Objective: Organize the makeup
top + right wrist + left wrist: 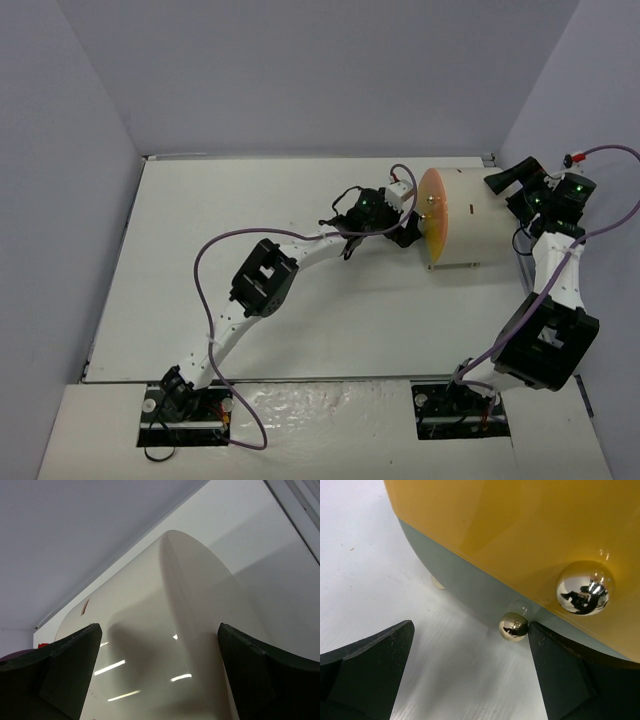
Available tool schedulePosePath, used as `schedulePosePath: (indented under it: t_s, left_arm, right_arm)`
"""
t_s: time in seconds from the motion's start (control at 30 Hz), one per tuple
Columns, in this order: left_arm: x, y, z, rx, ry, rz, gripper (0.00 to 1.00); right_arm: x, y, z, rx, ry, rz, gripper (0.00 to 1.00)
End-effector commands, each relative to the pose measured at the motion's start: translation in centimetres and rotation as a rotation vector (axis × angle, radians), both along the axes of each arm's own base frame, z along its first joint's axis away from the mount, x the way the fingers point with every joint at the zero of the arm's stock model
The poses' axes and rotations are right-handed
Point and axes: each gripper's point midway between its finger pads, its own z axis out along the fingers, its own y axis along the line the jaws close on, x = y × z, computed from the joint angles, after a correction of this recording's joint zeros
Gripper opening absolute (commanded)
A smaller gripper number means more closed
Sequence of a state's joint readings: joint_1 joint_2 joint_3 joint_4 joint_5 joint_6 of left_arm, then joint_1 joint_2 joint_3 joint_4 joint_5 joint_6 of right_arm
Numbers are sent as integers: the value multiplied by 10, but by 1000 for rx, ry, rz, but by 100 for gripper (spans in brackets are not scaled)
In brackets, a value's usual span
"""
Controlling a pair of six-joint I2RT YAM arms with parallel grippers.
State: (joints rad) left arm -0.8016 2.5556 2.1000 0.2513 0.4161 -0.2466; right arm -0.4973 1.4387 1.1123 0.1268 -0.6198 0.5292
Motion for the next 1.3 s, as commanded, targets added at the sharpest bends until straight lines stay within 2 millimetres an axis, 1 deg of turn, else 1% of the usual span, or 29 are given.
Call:
schedulePosePath:
  t_s: [0.0, 0.03, 0.13, 0.2, 0.27, 0.3, 0.37, 0.4, 0.47, 0.5, 0.57, 0.6, 0.63, 0.7, 0.73, 0.83, 0.9, 0.97, 1.03, 1.07, 1.1, 1.13, 1.17, 1.27]
  left_arm:
    - [-6, -31, 107, -267, -154, -57, 96]
    - [-5, -29, 109, -271, -155, -50, 96]
    - [-2, -16, 125, -279, -169, -9, 97]
    - [0, -4, 114, -252, -152, 27, 97]
    - [4, 13, 114, -238, -150, 72, 97]
    - [7, 22, 118, -237, -152, 97, 97]
    - [15, 44, 134, -245, -160, 155, 97]
    - [18, 57, 138, -245, -154, 185, 97]
    - [16, 79, 146, -243, -143, 227, 97]
    - [22, 86, 147, -241, -145, 248, 97]
    - [20, 117, 170, -226, -145, 306, 97]
    - [23, 124, 157, -200, -123, 325, 97]
    - [20, 141, 164, -182, -116, 361, 97]
    - [10, 175, 196, -176, -129, 429, 97]
    - [8, 192, 186, -123, -104, 474, 97]
    - [-15, 245, 207, -42, -95, 608, 97]
    - [-37, 281, 237, -43, -123, 675, 97]
    - [-64, 324, 257, -10, -134, 760, 97]
    - [-88, 359, 255, 49, -125, 822, 97]
    - [-98, 372, 261, 54, -135, 850, 97]
    - [-109, 390, 274, 42, -162, 889, 97]
    - [-122, 408, 281, 47, -177, 926, 97]
    - [-135, 425, 283, 60, -185, 961, 97]
    - [-169, 464, 283, 98, -205, 1034, 97]
  right_arm:
    - [3, 34, 13, 62, -28, 128, 97]
    - [3, 34, 15, 54, -31, 127, 97]
    - [3, 28, 23, 16, -40, 115, 97]
    - [4, 24, 38, -22, -51, 103, 98]
    - [4, 21, 56, -61, -76, 95, 98]
    - [4, 19, 63, -79, -84, 91, 99]
    - [1, 17, 76, -116, -88, 81, 99]
    - [-1, 15, 87, -145, -102, 69, 100]
    - [-6, 11, 103, -192, -126, 45, 100]
    - [-10, 10, 110, -219, -137, 32, 100]
    - [-23, 6, 128, -290, -159, -3, 100]
    - [-28, 7, 134, -314, -168, -9, 100]
    - [-36, 8, 141, -344, -179, -12, 100]
    - [-51, 11, 152, -392, -195, -23, 100]
    - [-62, 12, 158, -413, -204, -43, 100]
    - [-90, 22, 171, -483, -244, -73, 100]
    - [-110, 34, 183, -536, -291, -86, 100]
    - [-126, 47, 184, -576, -317, -89, 100]
    - [-136, 57, 184, -596, -336, -88, 100]
    - [-142, 62, 184, -602, -347, -87, 100]
    - [-148, 68, 185, -612, -363, -77, 100]
    - [-154, 73, 186, -619, -380, -70, 100]
    - [-159, 78, 187, -624, -397, -64, 100]
    - [-172, 86, 191, -633, -433, -53, 100]
